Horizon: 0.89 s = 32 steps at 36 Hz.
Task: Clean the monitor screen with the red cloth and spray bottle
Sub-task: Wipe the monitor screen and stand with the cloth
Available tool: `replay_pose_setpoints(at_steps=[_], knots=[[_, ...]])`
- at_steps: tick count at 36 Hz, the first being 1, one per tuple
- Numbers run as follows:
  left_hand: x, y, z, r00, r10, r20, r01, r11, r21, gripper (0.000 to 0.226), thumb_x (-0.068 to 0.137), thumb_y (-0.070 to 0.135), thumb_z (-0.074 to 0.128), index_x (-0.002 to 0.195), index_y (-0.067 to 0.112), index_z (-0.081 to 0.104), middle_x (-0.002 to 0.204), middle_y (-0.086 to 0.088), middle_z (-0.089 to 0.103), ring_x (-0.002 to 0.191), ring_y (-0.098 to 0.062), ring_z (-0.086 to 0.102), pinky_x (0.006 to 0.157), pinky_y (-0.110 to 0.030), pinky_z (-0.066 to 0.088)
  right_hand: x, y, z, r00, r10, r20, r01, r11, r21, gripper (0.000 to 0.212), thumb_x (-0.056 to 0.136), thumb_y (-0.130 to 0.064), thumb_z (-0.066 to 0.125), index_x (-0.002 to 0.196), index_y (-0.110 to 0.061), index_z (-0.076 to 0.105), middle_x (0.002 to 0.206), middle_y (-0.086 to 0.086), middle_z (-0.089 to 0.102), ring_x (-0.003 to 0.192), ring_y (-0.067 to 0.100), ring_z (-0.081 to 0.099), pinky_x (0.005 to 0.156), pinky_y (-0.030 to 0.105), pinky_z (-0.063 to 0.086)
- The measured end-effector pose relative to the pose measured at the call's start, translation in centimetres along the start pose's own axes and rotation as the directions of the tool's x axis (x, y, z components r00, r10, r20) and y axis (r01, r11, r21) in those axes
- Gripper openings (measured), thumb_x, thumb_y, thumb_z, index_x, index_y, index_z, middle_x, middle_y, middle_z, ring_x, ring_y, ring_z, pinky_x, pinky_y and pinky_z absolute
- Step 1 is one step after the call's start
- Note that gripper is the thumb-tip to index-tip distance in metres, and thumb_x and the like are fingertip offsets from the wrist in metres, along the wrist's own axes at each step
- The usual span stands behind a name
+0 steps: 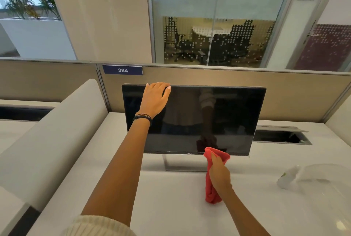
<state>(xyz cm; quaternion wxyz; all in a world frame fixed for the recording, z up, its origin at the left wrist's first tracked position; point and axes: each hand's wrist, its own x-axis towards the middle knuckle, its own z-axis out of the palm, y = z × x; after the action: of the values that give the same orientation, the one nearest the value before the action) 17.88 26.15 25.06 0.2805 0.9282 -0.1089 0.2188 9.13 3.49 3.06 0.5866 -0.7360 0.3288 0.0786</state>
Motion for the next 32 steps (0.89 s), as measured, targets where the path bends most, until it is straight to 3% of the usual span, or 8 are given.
replay_pose_setpoints(at_steps=[13,17,19,21,24,27,29,32], knots=[[0.1,-0.9,0.1,0.999,0.037,0.002,-0.037,0.999,0.006,0.038,0.099,0.030,0.032,0.130,0.016,0.049,0.134,-0.003,0.052,0.130,-0.019,0.039,0.118,-0.043,0.008,-4.4,-1.1,10.6,0.964,-0.127,0.233,0.162,0.977,-0.139,0.055,0.097,-0.047,0.023,0.142,-0.016,0.026,0.143,0.008,0.040,0.130,0.028,0.041,0.112,0.039,0.026],[0.2,-1.3,0.3,0.999,0.053,-0.004,-0.053,0.999,0.009,0.038,0.099,0.030,0.032,0.131,0.017,0.048,0.135,-0.002,0.051,0.131,-0.018,0.038,0.118,-0.042,0.007,-5.1,-1.4,12.7,0.919,-0.222,0.327,0.248,0.968,-0.040,0.035,0.099,-0.037,0.030,0.125,-0.017,0.044,0.120,0.009,0.057,0.100,0.013,0.059,0.090,0.019,0.042],[0.2,-1.4,0.4,0.998,0.057,-0.005,-0.057,0.998,0.010,0.038,0.099,0.031,0.032,0.132,0.017,0.047,0.136,-0.002,0.051,0.132,-0.018,0.037,0.118,-0.042,0.006,-5.3,-2.0,12.9,0.871,-0.322,0.370,0.373,0.925,-0.075,0.032,0.097,-0.042,0.038,0.120,-0.027,0.054,0.115,-0.012,0.060,0.091,-0.012,0.056,0.078,0.000,0.040],[0.2,-1.5,0.5,0.998,0.065,-0.005,-0.065,0.998,0.019,0.039,0.099,0.031,0.032,0.132,0.017,0.046,0.137,-0.002,0.050,0.132,-0.018,0.036,0.118,-0.042,0.006,-5.4,-2.8,12.9,0.818,-0.379,0.432,0.476,0.868,-0.140,0.027,0.092,-0.050,0.039,0.112,-0.045,0.057,0.107,-0.034,0.051,0.087,-0.024,0.046,0.079,-0.003,0.033],[0.2,-1.6,0.6,0.997,0.077,-0.005,-0.077,0.997,0.029,0.039,0.099,0.032,0.032,0.133,0.017,0.045,0.137,-0.002,0.049,0.133,-0.018,0.035,0.118,-0.042,0.005,-5.3,-3.0,12.8,0.771,-0.336,0.541,0.552,0.777,-0.303,0.038,0.098,-0.044,0.033,0.128,-0.029,0.049,0.114,-0.010,0.056,0.095,0.001,0.051,0.091,0.024,0.041],[0.1,-1.6,0.7,0.997,0.082,-0.002,-0.082,0.996,0.038,0.040,0.099,0.032,0.031,0.134,0.017,0.044,0.138,-0.002,0.048,0.133,-0.019,0.035,0.118,-0.042,0.005,-4.9,-2.9,12.0,0.737,-0.231,0.635,0.595,0.668,-0.447,0.040,0.102,-0.027,0.026,0.141,-0.021,0.035,0.138,0.007,0.048,0.118,0.023,0.051,0.097,0.030,0.039],[0.1,-1.6,0.7,0.996,0.088,0.002,-0.088,0.995,0.039,0.041,0.099,0.032,0.031,0.135,0.017,0.043,0.139,-0.002,0.047,0.135,-0.019,0.034,0.118,-0.042,0.005,-4.8,-2.7,10.9,0.670,-0.245,0.701,0.673,0.598,-0.435,0.042,0.102,-0.021,0.028,0.143,-0.021,0.031,0.144,0.007,0.043,0.127,0.027,0.045,0.105,0.033,0.035],[0.0,-1.9,0.7,0.995,0.096,0.025,-0.098,0.994,0.054,0.042,0.099,0.032,0.030,0.138,0.017,0.038,0.145,-0.002,0.041,0.139,-0.019,0.029,0.118,-0.040,0.004,-4.8,-2.2,8.9,0.672,-0.248,0.698,0.640,0.668,-0.379,0.042,0.101,-0.021,0.031,0.142,-0.023,0.033,0.146,0.004,0.041,0.131,0.023,0.041,0.106,0.030,0.031]])
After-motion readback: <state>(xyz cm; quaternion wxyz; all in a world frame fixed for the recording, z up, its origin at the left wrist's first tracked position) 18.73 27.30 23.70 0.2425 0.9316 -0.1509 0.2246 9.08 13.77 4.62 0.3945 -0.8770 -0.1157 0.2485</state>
